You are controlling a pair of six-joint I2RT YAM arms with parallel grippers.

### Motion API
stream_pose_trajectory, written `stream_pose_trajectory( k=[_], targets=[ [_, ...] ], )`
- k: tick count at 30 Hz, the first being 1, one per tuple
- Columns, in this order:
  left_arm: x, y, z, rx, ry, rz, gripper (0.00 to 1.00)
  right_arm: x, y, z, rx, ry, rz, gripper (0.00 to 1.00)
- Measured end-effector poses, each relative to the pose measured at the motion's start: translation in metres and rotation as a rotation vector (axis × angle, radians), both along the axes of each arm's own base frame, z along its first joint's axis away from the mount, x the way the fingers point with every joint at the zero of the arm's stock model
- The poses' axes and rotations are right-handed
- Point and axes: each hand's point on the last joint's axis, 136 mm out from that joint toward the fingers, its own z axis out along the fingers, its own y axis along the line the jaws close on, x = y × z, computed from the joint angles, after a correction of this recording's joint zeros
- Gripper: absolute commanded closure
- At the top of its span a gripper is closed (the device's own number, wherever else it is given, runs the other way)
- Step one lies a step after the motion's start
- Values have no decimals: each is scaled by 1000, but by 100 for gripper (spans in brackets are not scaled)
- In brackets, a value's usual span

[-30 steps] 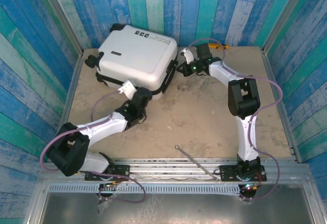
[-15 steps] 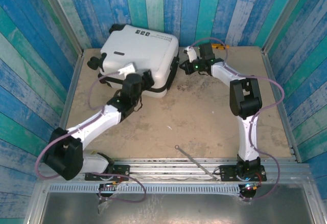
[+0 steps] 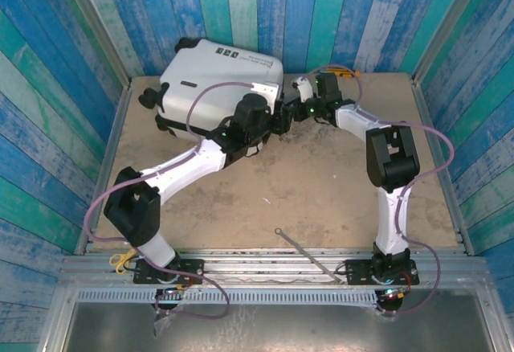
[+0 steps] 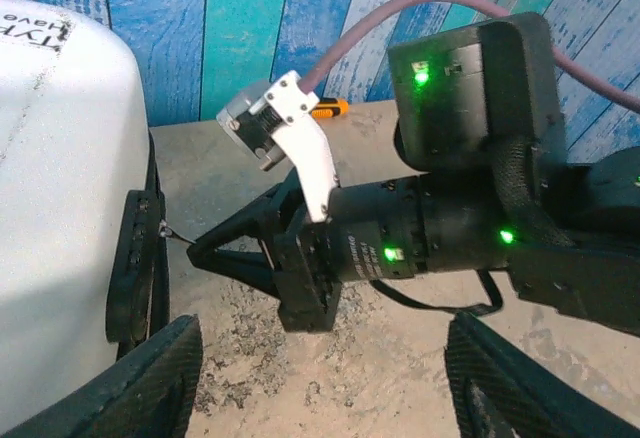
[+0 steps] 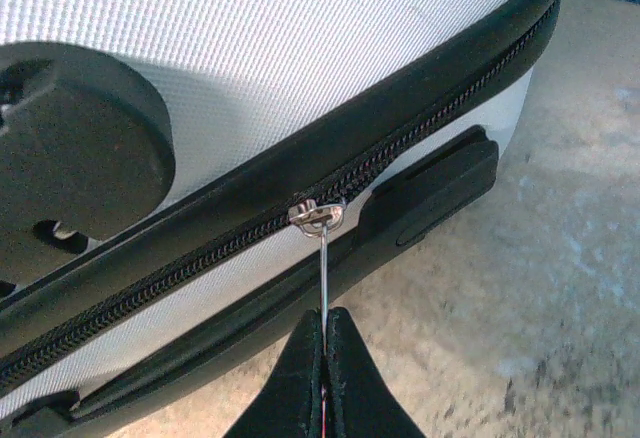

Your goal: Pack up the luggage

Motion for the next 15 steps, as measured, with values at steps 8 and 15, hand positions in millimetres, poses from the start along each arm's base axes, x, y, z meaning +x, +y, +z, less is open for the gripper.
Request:
stream_pose_trajectory(
  k=[8, 15],
  targets=[
    [-2, 6, -24, 0, 49, 32, 39, -52, -24, 3, -2, 27, -58, 100],
    [-31, 0, -47, -10, 103, 8, 40, -111, -29, 4, 11, 48, -89, 100]
  ],
)
